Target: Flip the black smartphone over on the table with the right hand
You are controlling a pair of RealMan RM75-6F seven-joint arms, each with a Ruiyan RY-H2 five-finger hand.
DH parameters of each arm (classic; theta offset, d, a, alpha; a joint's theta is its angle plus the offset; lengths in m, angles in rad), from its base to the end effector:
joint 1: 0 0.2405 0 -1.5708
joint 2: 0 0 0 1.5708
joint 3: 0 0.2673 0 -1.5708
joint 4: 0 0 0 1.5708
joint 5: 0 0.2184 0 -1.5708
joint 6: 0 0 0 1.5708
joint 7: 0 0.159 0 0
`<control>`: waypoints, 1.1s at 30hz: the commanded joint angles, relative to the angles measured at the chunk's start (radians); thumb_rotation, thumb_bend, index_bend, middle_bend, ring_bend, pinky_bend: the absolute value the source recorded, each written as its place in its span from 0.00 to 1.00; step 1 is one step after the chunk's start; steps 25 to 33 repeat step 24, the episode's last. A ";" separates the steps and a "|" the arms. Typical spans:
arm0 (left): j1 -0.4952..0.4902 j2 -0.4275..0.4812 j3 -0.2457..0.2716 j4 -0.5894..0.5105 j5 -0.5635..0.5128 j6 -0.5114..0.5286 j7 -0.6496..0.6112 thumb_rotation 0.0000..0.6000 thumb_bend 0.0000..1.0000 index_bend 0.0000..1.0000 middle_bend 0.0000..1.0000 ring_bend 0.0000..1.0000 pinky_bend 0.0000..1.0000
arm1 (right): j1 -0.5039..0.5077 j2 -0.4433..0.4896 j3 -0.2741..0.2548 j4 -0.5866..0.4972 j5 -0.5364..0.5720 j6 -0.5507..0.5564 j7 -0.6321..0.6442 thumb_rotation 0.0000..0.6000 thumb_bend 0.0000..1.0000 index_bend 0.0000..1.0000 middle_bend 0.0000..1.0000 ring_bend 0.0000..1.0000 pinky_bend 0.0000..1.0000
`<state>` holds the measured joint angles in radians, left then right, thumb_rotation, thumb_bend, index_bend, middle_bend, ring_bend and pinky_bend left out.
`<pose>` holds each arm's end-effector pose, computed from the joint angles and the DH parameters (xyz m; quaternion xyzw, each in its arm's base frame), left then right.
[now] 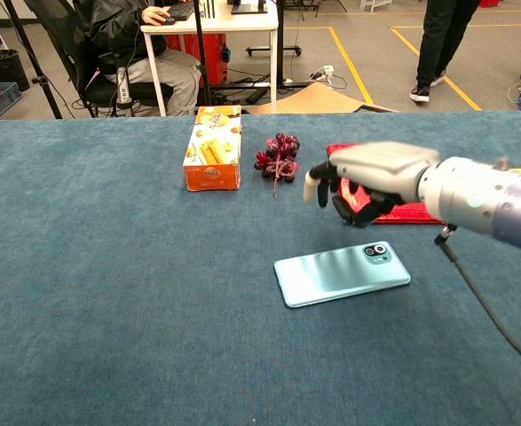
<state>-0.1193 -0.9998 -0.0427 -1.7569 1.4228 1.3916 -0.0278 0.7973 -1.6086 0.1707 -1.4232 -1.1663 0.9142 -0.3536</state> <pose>-0.3132 0.2039 0.1707 -0.5874 -0.4390 -0.3730 0.5684 -0.1271 -0.3676 -0.0536 0.7778 -0.3397 0.3680 0.3797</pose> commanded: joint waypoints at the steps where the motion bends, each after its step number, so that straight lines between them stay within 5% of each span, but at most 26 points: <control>1: 0.002 0.000 0.001 0.002 0.010 0.007 -0.005 1.00 0.00 0.00 0.00 0.00 0.00 | -0.074 0.092 -0.015 -0.082 -0.152 0.159 0.100 1.00 0.43 0.27 0.26 0.19 0.21; 4: 0.004 -0.005 0.005 0.007 0.027 0.016 -0.005 1.00 0.00 0.00 0.00 0.00 0.00 | -0.138 0.154 -0.046 -0.110 -0.252 0.278 0.164 1.00 0.16 0.19 0.16 0.09 0.08; 7: 0.005 -0.011 0.010 0.012 0.047 0.024 -0.003 1.00 0.00 0.00 0.00 0.00 0.00 | -0.193 0.215 -0.076 -0.141 -0.306 0.358 0.186 1.00 0.01 0.13 0.07 0.01 0.01; 15: 0.016 -0.020 0.024 0.025 0.095 0.056 -0.017 1.00 0.00 0.00 0.00 0.00 0.00 | -0.380 0.391 -0.166 -0.285 -0.363 0.554 0.189 1.00 0.00 0.09 0.00 0.00 0.00; 22: 0.032 -0.001 0.034 0.018 0.125 0.090 -0.052 1.00 0.00 0.00 0.00 0.00 0.00 | -0.501 0.443 -0.202 -0.270 -0.372 0.663 0.221 1.00 0.00 0.09 0.00 0.00 0.00; 33: 0.036 0.006 0.038 0.014 0.130 0.093 -0.057 1.00 0.00 0.00 0.00 0.00 0.00 | -0.521 0.447 -0.202 -0.255 -0.368 0.675 0.243 1.00 0.00 0.09 0.00 0.00 0.00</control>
